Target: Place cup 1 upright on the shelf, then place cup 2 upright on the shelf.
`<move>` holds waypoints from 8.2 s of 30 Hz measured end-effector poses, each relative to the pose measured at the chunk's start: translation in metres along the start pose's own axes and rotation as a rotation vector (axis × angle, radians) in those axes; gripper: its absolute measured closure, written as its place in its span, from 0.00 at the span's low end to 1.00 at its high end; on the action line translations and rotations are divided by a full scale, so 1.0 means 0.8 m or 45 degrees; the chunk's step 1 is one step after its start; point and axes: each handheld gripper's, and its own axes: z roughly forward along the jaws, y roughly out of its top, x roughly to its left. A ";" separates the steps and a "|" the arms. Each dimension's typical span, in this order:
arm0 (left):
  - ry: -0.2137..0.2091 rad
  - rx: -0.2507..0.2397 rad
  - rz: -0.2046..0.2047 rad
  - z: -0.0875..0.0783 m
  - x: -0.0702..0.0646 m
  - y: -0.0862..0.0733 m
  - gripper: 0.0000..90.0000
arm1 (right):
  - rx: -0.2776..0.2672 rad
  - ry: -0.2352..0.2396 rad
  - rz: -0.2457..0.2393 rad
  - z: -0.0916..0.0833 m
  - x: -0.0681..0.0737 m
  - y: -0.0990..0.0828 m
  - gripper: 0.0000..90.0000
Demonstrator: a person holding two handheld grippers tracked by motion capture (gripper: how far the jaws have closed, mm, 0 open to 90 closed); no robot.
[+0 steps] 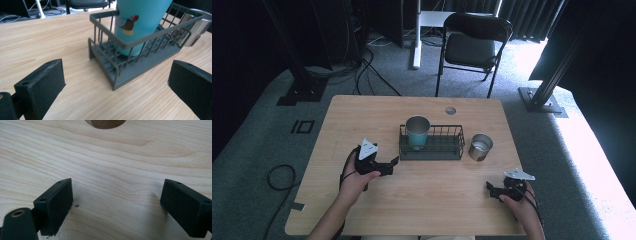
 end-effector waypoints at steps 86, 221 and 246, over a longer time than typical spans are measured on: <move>0.213 0.422 -0.045 -0.092 0.111 -0.127 0.02 | -0.002 0.000 -0.003 0.000 0.000 0.000 0.12; 0.207 0.421 -0.042 -0.089 0.106 -0.126 0.02 | -0.405 0.009 0.120 0.073 0.021 0.110 0.13; 0.207 0.421 -0.042 -0.089 0.106 -0.126 0.02 | -0.407 -0.069 0.115 0.070 0.018 0.118 0.20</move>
